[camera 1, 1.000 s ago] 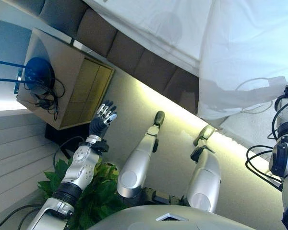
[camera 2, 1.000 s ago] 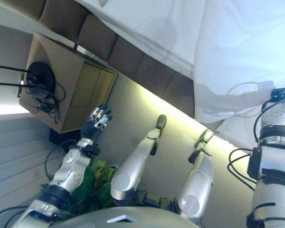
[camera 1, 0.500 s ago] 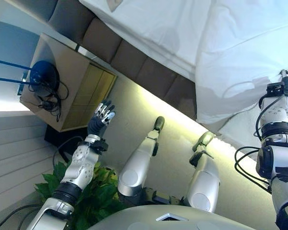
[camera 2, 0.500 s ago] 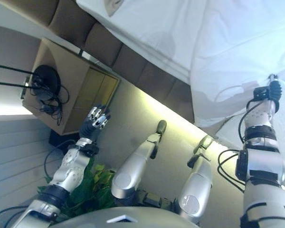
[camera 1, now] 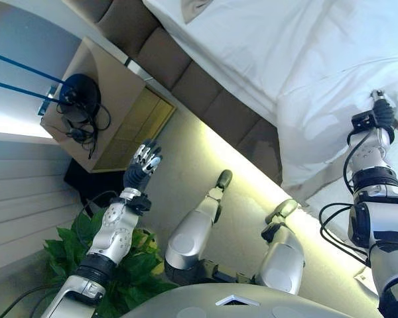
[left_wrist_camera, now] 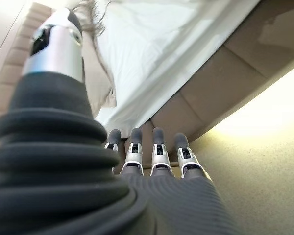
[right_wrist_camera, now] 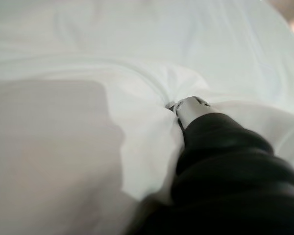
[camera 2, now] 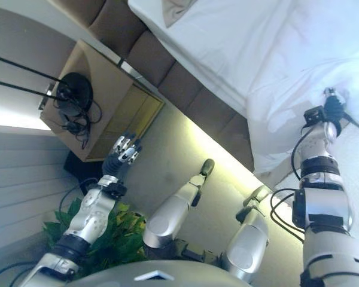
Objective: Make the bed neatly
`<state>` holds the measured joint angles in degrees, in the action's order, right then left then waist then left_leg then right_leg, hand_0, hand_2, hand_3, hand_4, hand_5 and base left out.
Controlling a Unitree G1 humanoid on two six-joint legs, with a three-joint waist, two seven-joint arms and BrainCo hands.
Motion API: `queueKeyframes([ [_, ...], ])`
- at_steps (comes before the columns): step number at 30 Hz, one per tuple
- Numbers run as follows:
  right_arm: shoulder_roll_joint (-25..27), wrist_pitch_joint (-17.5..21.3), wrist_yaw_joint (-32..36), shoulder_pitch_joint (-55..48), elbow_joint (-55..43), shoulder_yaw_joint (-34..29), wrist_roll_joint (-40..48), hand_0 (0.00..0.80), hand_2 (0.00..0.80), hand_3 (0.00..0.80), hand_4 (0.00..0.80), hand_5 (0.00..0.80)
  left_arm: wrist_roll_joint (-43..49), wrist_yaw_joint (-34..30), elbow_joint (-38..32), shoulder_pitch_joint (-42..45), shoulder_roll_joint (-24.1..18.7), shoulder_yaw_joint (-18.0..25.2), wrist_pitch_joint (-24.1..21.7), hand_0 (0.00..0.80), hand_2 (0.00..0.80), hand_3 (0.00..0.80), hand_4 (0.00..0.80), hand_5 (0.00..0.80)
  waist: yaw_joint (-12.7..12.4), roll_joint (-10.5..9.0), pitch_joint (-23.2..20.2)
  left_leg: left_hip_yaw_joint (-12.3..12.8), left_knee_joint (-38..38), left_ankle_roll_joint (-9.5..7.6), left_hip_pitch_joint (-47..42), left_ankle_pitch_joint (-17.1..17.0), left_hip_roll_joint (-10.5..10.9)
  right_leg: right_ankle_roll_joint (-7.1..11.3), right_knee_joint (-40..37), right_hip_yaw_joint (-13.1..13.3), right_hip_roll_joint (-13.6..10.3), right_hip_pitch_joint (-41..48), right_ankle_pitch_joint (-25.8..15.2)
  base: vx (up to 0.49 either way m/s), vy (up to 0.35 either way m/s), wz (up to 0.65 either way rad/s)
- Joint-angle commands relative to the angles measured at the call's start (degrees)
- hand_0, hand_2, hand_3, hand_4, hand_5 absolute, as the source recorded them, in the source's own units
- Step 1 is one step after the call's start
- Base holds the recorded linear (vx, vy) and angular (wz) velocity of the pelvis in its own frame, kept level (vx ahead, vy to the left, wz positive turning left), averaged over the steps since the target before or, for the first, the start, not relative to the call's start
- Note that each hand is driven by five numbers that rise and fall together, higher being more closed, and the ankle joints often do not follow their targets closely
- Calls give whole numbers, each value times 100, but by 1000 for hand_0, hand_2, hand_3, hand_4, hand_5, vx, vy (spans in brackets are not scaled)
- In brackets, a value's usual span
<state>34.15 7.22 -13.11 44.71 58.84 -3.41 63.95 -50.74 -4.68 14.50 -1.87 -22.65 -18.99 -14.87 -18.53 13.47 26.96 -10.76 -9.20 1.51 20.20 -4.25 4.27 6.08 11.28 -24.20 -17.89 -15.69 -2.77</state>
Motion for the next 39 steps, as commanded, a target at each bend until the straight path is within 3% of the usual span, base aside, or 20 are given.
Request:
queueKeyframes([
  [1,-263,-225,393,-7,-639,534,-400,800,800,800,800,800,29,-115,-231,161,-174,-45,-177,0,0,0,0,0,-314,-430,-576,-83,-218,99,358,-133,18,451,-496,206,-456,932,-276,71,71,14],
  [9,-617,-390,534,-297,-609,817,-1203,800,800,800,800,800,27,-383,-294,271,-168,59,13,0,0,0,0,0,-632,-618,-922,-360,-153,95,17,70,89,486,-582,28,-443,1475,-161,121,26,27],
  [13,-781,-546,592,-338,-592,1173,-1938,800,800,800,800,800,83,-366,-303,313,-116,94,98,0,0,0,0,0,-768,-731,-1027,-472,-91,107,-90,51,83,496,-649,-44,-398,1646,-177,73,32,22],
  [22,-1236,-749,736,-108,-381,1850,-2481,800,800,800,800,800,187,-578,-126,242,-151,295,315,0,0,0,0,0,-1158,-1014,-1106,-699,46,161,-94,-62,86,501,-671,-259,-346,1802,-186,42,-19,17],
  [30,-1735,-966,923,40,-415,2511,-2976,800,800,800,800,800,317,-644,-150,109,-96,467,482,0,0,0,0,0,-1363,-1093,-1062,-823,89,181,-12,-148,166,490,-663,-321,-294,1782,-182,0,-16,17],
  [39,-1877,-1201,1378,207,-570,3237,-3778,800,800,800,800,800,389,-591,-97,28,-107,550,597,0,0,0,0,0,-1488,-1194,-1044,-880,4,202,1,-128,221,484,-639,-364,-284,1829,-189,35,-15,7],
])
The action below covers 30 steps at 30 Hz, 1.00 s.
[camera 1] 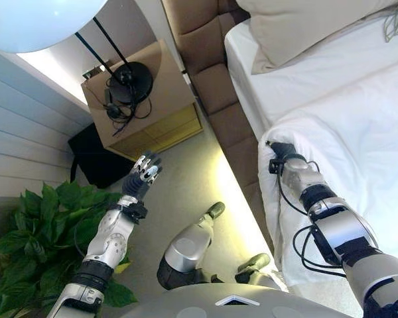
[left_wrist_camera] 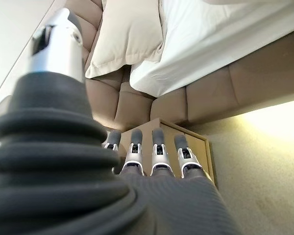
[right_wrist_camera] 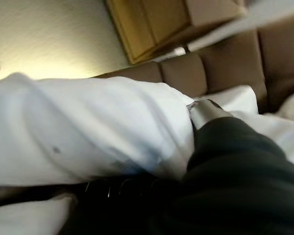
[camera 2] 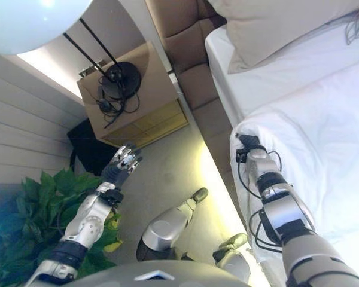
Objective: Make the bed neatly
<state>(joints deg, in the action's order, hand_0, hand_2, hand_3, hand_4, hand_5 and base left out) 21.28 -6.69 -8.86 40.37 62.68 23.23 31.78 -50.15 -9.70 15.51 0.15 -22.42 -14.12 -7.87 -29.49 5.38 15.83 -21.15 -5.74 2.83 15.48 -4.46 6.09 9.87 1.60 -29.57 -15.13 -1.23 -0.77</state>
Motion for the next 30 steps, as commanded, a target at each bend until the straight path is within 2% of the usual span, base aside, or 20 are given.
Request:
queueKeyframes([
  [1,-602,181,1115,685,-966,621,-633,800,800,800,800,800,350,-98,-192,-175,-136,86,-85,0,0,0,0,0,-411,-397,75,150,-351,70,472,-101,46,104,337,163,-561,380,-394,35,-32,5],
  [7,-664,90,1380,825,-1033,936,-750,800,800,800,800,800,358,-141,-190,-159,-161,183,-50,0,0,0,0,0,-475,-420,109,104,-346,63,447,-117,70,102,344,152,-524,386,-388,14,-9,5],
  [14,-619,135,1338,798,-947,793,-746,800,800,800,800,800,375,-178,-146,-145,-161,223,-77,0,0,0,0,0,-467,-410,134,90,-388,43,445,-100,108,77,383,155,-526,377,-388,0,0,0],
  [17,-603,40,1346,719,-1058,808,-699,800,800,800,800,800,369,-159,-219,-93,-170,251,-66,0,0,0,0,0,-450,-425,138,98,-388,39,434,-89,105,84,375,188,-515,361,-398,0,0,0],
  [18,-605,-26,1350,683,-1089,808,-681,483,483,483,483,483,359,-150,-233,-80,-181,246,-81,0,0,0,0,0,-441,-430,144,98,-391,37,424,-82,101,84,370,200,-507,365,-398,0,0,0],
  [19,-609,-93,1321,645,-1105,810,-682,0,0,0,0,0,343,-165,-235,-71,-192,252,-84,0,0,0,0,0,-437,-438,140,95,-389,34,411,-76,99,82,371,210,-501,369,-397,0,0,0],
  [26,-669,-160,1186,357,-1195,646,-46,0,0,0,0,0,375,-180,-283,-6,-166,271,-128,0,0,0,0,0,-408,-487,117,69,-377,12,322,-49,89,50,406,252,-473,391,-384,0,0,0],
  [30,-1094,-28,639,-182,-1439,573,77,0,0,0,0,0,414,-41,-258,70,-58,311,-273,0,0,0,0,0,-286,-504,102,105,-364,-15,250,-14,60,24,450,372,-450,340,-377,0,0,0],
])
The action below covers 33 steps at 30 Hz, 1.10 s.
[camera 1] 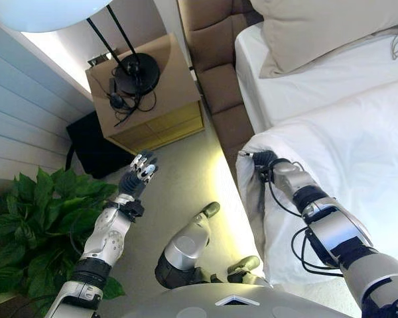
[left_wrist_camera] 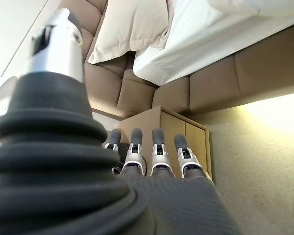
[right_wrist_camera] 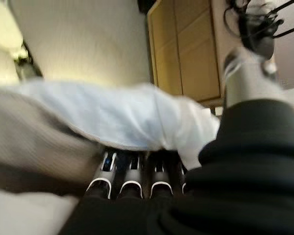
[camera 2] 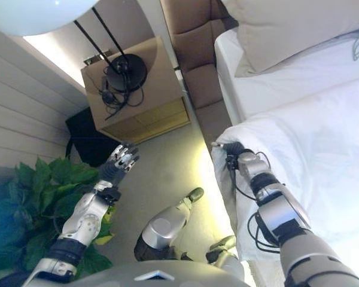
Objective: Make the bed neatly
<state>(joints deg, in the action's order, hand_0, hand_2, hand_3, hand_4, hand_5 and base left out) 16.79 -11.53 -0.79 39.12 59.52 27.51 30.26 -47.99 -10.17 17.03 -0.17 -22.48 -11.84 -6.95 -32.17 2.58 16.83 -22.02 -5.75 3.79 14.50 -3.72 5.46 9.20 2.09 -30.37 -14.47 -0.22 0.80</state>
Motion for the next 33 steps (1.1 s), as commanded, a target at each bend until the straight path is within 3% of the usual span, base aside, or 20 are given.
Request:
queueKeyframes([
  [1,-746,487,-350,-216,-1197,185,107,0,0,0,0,0,194,37,-406,112,-23,99,-408,0,0,0,0,0,17,-220,6,203,-348,-116,340,-90,113,89,400,484,-512,225,-535,-25,15,-3],
  [7,-1021,754,-906,-804,-1102,284,220,0,0,0,0,0,177,219,-292,25,159,19,-727,0,0,0,0,0,182,-158,63,289,-270,-147,415,-124,93,97,350,591,-484,116,-518,-87,8,-12],
  [16,-949,1085,-1052,-1155,-857,81,509,0,0,0,0,0,124,393,-240,-57,236,22,-918,0,0,0,0,0,344,-126,131,398,-247,-162,486,-126,67,109,311,687,-462,-7,-526,-58,-10,-5],
  [31,-523,1563,-1452,-1340,-2520,-468,333,0,0,0,0,0,297,223,-564,361,129,223,-717,0,0,0,0,0,512,-271,-85,509,-206,-154,150,-26,-103,37,170,696,-346,250,-544,10,-38,-6],
  [33,-436,1588,-1470,-1441,-2608,-596,372,0,0,0,0,0,339,196,-619,419,132,229,-651,0,0,0,0,0,576,-286,-160,529,-185,-180,143,-148,-86,17,125,664,-374,242,-671,-26,19,-7],
])
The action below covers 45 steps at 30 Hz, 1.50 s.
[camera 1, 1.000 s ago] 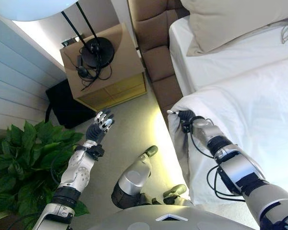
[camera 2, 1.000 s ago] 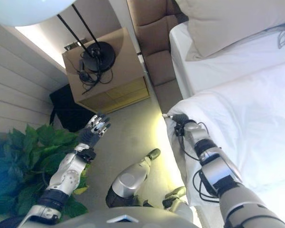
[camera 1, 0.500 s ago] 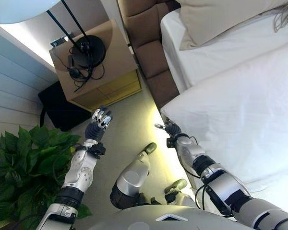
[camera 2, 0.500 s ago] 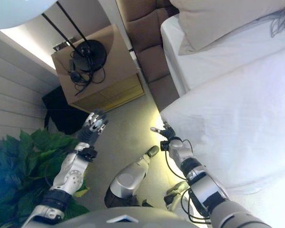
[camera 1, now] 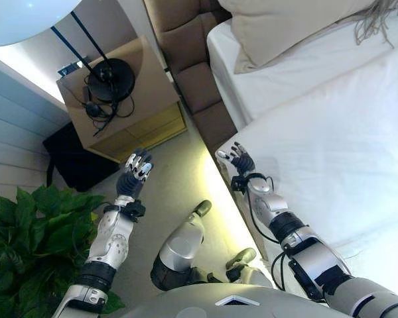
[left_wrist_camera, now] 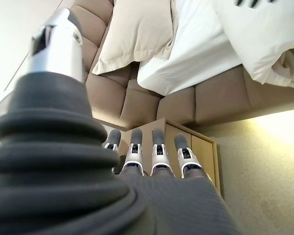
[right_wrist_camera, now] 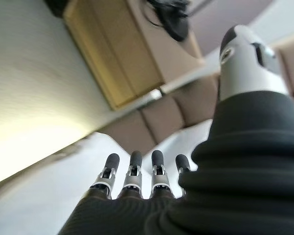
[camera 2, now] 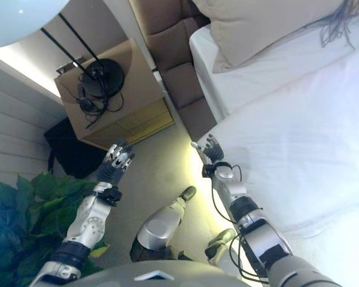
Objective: Make the bed neatly
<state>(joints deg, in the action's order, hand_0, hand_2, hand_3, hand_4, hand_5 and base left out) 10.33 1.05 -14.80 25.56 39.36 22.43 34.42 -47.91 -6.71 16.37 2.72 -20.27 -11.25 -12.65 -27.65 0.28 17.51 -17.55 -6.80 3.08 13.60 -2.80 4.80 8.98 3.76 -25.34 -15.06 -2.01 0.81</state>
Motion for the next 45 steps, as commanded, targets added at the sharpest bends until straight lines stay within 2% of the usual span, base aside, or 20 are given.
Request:
queueKeyframes([
  [1,241,373,-61,-154,-598,-163,17,0,0,0,0,0,347,-153,-582,166,-96,162,-40,0,0,0,0,0,151,-68,-271,110,-53,-110,167,-233,-52,40,-67,169,-304,462,-678,53,-46,-7],
  [8,420,518,80,-675,-541,-614,266,0,0,0,0,0,530,-205,-523,349,-89,83,123,0,0,0,0,0,379,-148,-534,339,167,-106,-222,-193,-271,63,-193,262,-230,602,-724,57,-49,-14],
  [16,718,736,553,-1538,-859,-1210,403,0,0,0,0,0,493,-59,-484,490,-53,79,175,0,0,0,0,0,1019,-224,-870,1015,620,-69,-657,-208,-617,139,-565,589,-89,567,-872,18,-48,-33],
  [24,727,809,665,-2155,-913,-1741,743,0,0,0,0,0,559,-37,-397,584,-34,185,354,0,0,0,0,0,1487,-284,-1100,1552,733,-31,-1056,-55,-828,165,-721,859,-9,522,-917,40,-68,-32],
  [32,631,755,838,-2907,-1160,-2187,680,0,0,0,0,0,674,-246,-380,986,-36,485,522,0,0,0,0,0,1869,-240,-1277,1912,913,-47,-1459,22,-918,155,-744,1061,69,525,-870,34,-28,-18],
  [36,628,839,908,-3085,-1141,-2347,1102,0,0,0,0,0,638,-236,-268,1061,-51,520,536,0,0,0,0,0,2004,-231,-1357,2001,1006,-59,-1617,27,-917,118,-757,1132,129,542,-873,24,-27,-18],
  [45,548,1017,1220,-3545,-1314,-2339,1013,0,0,0,0,0,718,-75,-200,1007,-53,471,734,0,0,0,0,0,2275,-233,-1582,2200,1180,-57,-1707,-27,-911,62,-846,1146,287,527,-893,5,-10,-3],
])
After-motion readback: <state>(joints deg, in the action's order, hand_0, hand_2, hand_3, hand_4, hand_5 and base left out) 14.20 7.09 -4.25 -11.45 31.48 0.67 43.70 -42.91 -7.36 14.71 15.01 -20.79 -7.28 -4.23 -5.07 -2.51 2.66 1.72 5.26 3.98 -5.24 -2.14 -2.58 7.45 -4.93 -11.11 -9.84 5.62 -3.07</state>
